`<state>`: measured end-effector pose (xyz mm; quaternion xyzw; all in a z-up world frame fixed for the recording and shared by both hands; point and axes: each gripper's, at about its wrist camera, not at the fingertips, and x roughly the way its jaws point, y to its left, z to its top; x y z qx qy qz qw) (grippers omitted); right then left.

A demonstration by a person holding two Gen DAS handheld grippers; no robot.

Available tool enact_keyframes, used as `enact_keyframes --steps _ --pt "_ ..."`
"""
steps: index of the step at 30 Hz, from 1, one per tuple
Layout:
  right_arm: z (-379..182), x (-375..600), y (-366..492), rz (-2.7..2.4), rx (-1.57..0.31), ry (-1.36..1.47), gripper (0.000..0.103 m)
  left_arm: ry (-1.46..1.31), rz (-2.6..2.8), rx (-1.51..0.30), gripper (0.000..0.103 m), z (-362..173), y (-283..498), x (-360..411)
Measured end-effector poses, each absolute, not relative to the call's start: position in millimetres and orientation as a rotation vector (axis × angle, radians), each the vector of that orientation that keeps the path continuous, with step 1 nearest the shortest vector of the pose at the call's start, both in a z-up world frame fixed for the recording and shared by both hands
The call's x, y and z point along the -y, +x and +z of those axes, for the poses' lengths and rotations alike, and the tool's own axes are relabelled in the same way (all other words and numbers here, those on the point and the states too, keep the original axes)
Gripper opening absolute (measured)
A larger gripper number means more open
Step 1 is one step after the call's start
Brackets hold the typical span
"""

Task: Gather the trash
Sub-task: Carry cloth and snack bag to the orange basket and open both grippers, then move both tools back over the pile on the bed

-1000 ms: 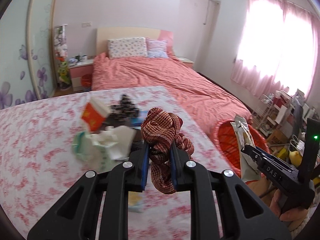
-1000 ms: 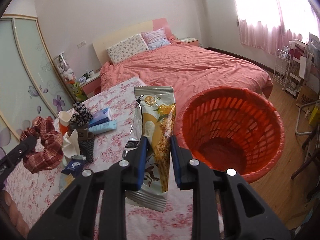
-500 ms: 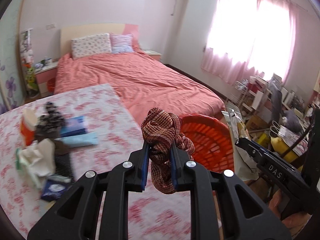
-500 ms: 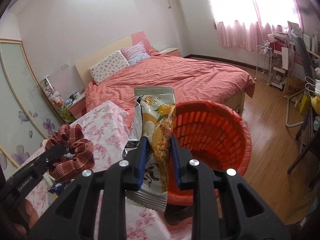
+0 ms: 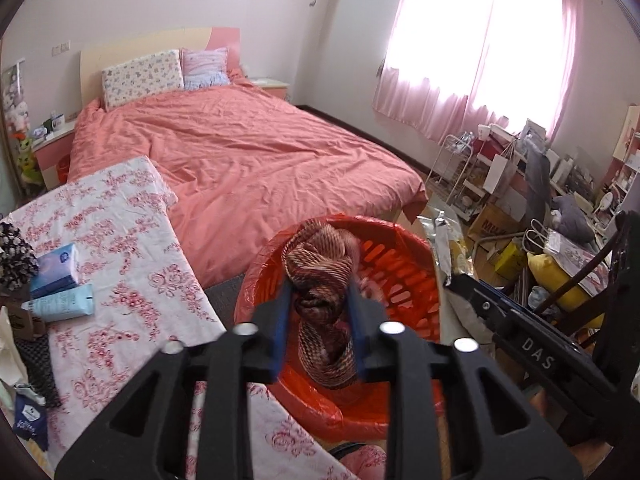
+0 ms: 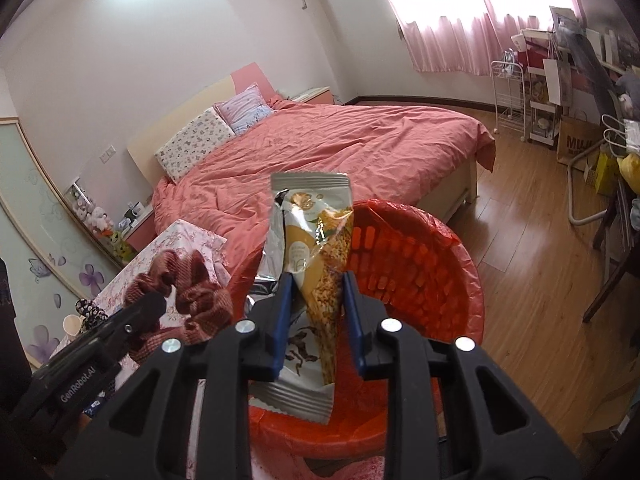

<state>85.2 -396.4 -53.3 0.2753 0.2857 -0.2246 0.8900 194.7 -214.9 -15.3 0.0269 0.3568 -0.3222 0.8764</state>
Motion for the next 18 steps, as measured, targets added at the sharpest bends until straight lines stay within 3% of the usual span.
enact_keyframes --steps 2,7,18 --pt "-58.3 401.5 88.7 -0.471 -0.598 0.576 0.037 0.055 -0.649 -0.754 0.054 -18.7 198.0 214.2" --pt "-63.5 400.9 92.4 -0.491 -0.611 0.567 0.049 0.062 -0.605 -0.759 0.062 -17.5 200.5 207.5" --pt "-53.9 373.3 90.8 -0.501 -0.624 0.504 0.052 0.107 -0.452 -0.720 0.076 -13.4 191.0 148.0"
